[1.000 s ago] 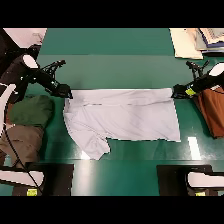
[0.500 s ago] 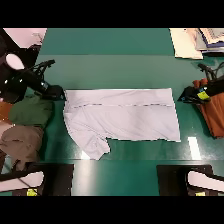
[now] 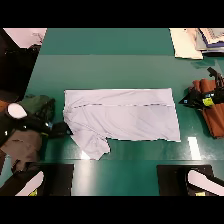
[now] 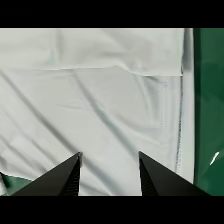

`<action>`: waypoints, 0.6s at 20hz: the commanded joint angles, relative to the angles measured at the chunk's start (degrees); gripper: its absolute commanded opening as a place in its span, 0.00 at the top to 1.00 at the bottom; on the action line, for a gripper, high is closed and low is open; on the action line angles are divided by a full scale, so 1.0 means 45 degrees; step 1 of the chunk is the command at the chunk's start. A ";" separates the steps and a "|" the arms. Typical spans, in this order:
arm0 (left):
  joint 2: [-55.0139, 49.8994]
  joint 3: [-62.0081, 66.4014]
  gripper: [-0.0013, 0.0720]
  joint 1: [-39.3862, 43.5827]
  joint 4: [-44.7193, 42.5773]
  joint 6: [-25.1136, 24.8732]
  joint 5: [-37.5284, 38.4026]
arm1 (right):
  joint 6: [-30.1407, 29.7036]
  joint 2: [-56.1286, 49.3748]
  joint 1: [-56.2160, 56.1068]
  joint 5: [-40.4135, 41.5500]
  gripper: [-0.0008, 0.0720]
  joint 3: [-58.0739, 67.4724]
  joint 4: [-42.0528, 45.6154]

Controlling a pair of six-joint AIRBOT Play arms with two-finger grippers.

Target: Fold the shirts.

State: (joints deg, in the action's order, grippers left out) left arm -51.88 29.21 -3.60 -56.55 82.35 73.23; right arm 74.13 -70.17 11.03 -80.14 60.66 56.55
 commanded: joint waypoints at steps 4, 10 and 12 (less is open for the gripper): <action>0.0719 -0.1865 0.24 0.1613 0.1195 0.0209 -0.1836 | -0.0160 0.0083 0.0049 0.0000 0.43 -0.0087 -0.0685; 0.0359 -0.1880 0.24 0.2472 0.1258 0.0767 -0.3206 | -0.0155 0.0087 0.0049 -0.0248 0.43 -0.0087 -0.0690; 0.0335 -0.1948 0.33 0.2472 0.1350 0.0811 -0.3512 | -0.0155 0.0087 0.0049 -0.0311 0.43 -0.0087 -0.0690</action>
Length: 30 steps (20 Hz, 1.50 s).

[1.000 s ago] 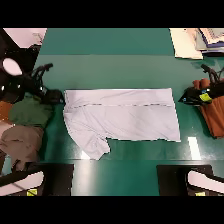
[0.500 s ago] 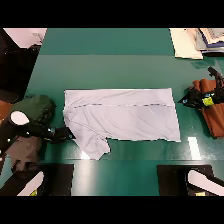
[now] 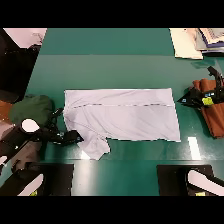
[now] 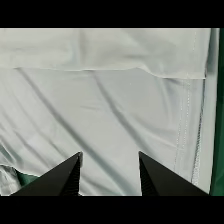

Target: Fold the shirts.

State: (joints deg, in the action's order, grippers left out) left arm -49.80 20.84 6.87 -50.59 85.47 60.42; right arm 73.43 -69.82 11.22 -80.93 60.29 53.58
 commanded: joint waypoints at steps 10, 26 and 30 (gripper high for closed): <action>0.0019 0.0204 0.95 0.0146 0.1103 -0.0767 -0.0039 | -0.0083 0.0738 0.1705 -0.1885 0.43 -0.1797 0.3133; 0.0034 0.0471 0.95 0.0141 0.1005 -0.1098 0.0053 | -0.0321 0.1389 0.2030 0.0753 0.63 -0.6581 0.2356; 0.0034 0.0471 0.95 0.0141 0.0908 -0.1103 0.0131 | -0.0325 0.1399 0.2307 0.0743 0.92 -0.6581 0.2438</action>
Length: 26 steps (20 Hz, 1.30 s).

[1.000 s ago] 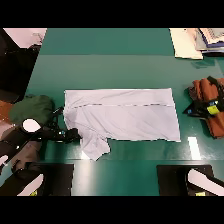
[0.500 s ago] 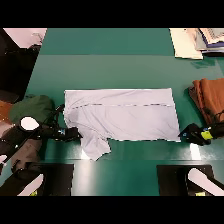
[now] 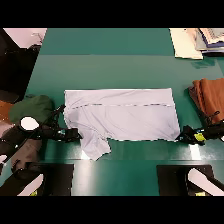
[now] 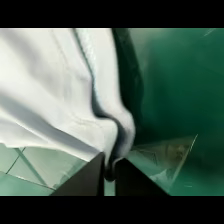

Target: Fold the shirts.

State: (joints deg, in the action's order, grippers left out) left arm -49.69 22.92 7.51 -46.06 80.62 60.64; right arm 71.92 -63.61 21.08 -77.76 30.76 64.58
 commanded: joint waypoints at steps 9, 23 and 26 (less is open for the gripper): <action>0.0675 0.1705 0.96 0.0000 -0.1865 -0.0015 0.3934 | 0.0384 0.2395 0.0233 -0.2467 0.97 0.1175 0.1885; -0.0695 0.5537 0.95 0.0000 -0.3730 0.0340 0.1268 | 0.1486 -0.0039 -0.3206 -0.0967 0.97 0.6003 0.1889; -0.1817 0.5965 0.95 0.0000 -0.3774 0.0345 0.0039 | 0.1491 -0.1768 -0.3740 -0.0884 0.97 0.7499 0.1889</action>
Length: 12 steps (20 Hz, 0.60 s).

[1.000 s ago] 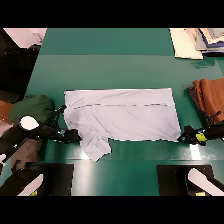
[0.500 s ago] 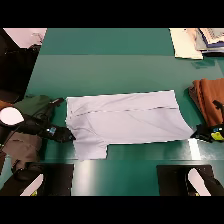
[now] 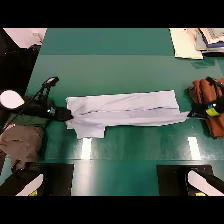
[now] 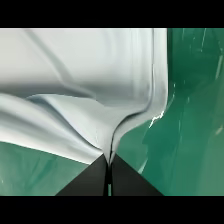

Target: Fold the shirts.

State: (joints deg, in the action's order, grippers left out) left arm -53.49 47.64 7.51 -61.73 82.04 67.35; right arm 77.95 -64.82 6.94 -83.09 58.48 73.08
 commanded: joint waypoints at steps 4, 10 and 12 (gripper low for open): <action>-0.2404 0.1481 0.95 0.0000 -0.0316 0.0019 -0.2259 | 0.0248 -0.3381 -0.0801 0.0379 0.97 0.3109 -0.0010; -0.4085 0.2807 0.95 -0.0015 -0.0583 0.0063 -0.2943 | 0.0398 -0.5202 -0.0801 0.0486 0.97 0.4983 -0.0019; -0.4454 0.2856 0.95 -0.0015 -0.0583 0.0097 -0.3327 | 0.0393 -0.5620 -0.0801 0.0583 0.97 0.5309 -0.0243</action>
State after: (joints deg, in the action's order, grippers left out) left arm -70.65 59.11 7.51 -63.99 82.26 55.02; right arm 79.55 -86.96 3.36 -81.03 79.46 72.90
